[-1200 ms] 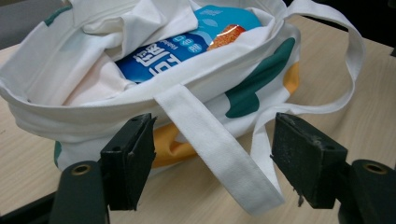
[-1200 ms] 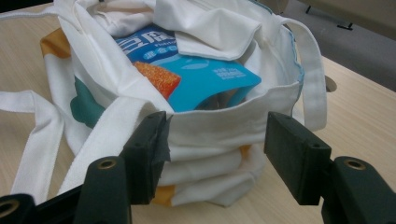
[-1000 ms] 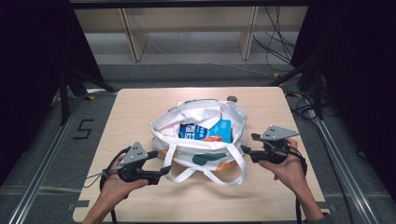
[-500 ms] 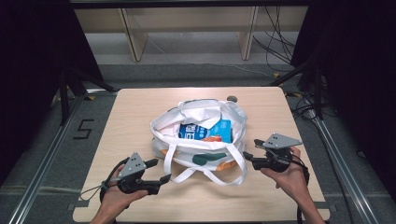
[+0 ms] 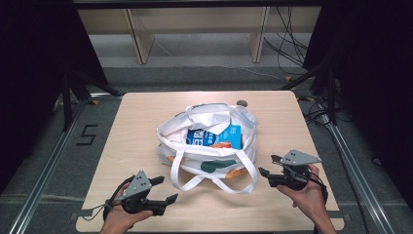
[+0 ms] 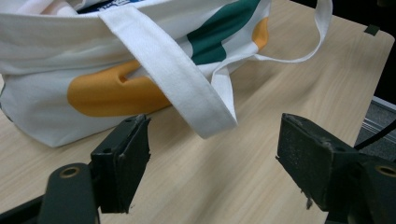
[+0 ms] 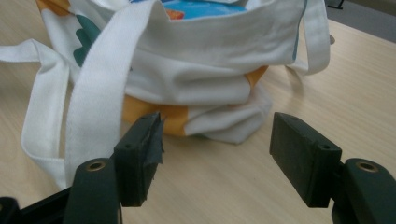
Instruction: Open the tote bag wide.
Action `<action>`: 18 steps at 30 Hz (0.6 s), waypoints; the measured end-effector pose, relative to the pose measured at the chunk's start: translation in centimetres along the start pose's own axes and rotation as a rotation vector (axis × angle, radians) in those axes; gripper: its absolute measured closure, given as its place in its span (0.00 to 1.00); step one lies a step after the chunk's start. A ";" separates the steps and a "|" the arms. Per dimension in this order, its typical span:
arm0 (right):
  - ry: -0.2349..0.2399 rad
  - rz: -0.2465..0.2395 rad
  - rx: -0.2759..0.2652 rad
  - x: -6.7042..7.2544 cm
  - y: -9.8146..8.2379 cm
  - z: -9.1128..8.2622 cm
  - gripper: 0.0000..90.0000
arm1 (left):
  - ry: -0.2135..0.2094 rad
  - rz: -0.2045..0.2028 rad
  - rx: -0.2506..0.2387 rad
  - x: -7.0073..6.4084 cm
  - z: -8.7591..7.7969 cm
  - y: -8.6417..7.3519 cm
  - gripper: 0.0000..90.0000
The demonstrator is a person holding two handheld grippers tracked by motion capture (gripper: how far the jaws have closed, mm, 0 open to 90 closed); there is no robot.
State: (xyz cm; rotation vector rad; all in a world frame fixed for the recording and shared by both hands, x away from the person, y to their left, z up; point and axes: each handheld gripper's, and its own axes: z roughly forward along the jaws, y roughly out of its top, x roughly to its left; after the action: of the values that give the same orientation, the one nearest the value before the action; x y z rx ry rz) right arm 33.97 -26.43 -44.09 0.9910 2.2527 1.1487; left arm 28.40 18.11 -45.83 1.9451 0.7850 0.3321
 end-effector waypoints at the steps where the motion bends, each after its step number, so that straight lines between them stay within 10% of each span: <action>1: 0.008 0.016 0.009 0.1 -0.2 -0.1 0.39 | 0.006 -0.003 0.001 -0.1 -0.1 -0.1 0.27; 18: 0.041 0.020 0.034 1.6 -3.0 -0.9 0.37 | 0.010 0.003 0.057 -0.2 0.3 -2.3 0.26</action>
State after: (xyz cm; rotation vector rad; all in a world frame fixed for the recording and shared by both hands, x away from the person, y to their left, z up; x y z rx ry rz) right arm 31.12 -26.87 -46.17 1.0140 2.3066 1.1531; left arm 27.50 18.48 -47.90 1.9995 0.8053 0.3246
